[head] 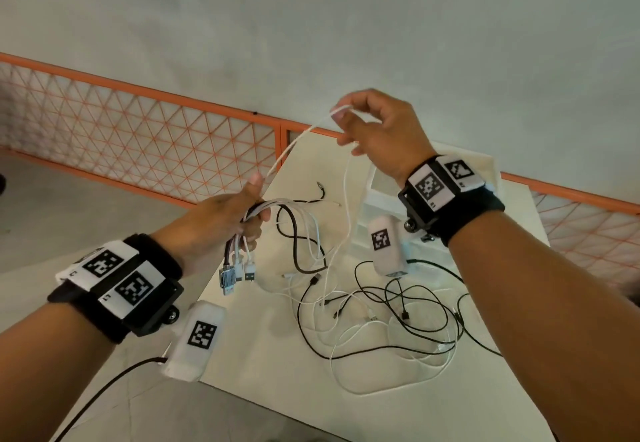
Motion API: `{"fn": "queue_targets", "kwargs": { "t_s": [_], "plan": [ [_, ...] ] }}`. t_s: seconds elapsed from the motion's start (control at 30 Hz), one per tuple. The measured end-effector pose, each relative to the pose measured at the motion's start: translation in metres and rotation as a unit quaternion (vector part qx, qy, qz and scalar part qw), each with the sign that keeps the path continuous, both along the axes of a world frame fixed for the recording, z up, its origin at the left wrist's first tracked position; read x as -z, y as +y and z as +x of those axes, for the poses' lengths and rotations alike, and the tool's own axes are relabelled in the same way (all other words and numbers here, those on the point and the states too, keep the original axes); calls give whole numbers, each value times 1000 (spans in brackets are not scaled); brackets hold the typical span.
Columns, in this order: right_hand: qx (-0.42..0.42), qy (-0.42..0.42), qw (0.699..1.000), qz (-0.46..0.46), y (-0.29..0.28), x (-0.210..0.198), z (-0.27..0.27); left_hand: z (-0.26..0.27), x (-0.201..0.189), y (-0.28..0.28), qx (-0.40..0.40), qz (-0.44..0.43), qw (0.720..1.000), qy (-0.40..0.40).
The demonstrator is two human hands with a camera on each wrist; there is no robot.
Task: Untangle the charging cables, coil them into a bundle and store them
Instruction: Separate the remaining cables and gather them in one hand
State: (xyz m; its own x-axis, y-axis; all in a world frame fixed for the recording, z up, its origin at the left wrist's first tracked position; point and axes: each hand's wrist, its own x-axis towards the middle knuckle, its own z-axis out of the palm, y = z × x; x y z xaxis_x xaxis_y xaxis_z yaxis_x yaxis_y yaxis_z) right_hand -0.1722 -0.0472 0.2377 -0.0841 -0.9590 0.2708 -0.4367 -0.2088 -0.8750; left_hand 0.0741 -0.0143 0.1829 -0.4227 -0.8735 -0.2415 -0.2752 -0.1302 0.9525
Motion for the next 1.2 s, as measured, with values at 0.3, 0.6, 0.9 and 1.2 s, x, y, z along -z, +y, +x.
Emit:
{"fn": "queue_targets", "kwargs": {
  "t_s": [0.3,0.6,0.9,1.2],
  "plan": [
    [-29,193,968,156,3,25,-19,-1,-7,1,-55,32,995,78],
    [-185,231,937,184,47,62,35,-32,-8,9,21,-86,996,-20],
    [59,-33,986,151,8,69,-13,11,-1,5,83,-98,987,-100],
    [-38,223,952,206,23,88,-9,-4,76,-14,-36,-44,957,-286]
  ]
}}
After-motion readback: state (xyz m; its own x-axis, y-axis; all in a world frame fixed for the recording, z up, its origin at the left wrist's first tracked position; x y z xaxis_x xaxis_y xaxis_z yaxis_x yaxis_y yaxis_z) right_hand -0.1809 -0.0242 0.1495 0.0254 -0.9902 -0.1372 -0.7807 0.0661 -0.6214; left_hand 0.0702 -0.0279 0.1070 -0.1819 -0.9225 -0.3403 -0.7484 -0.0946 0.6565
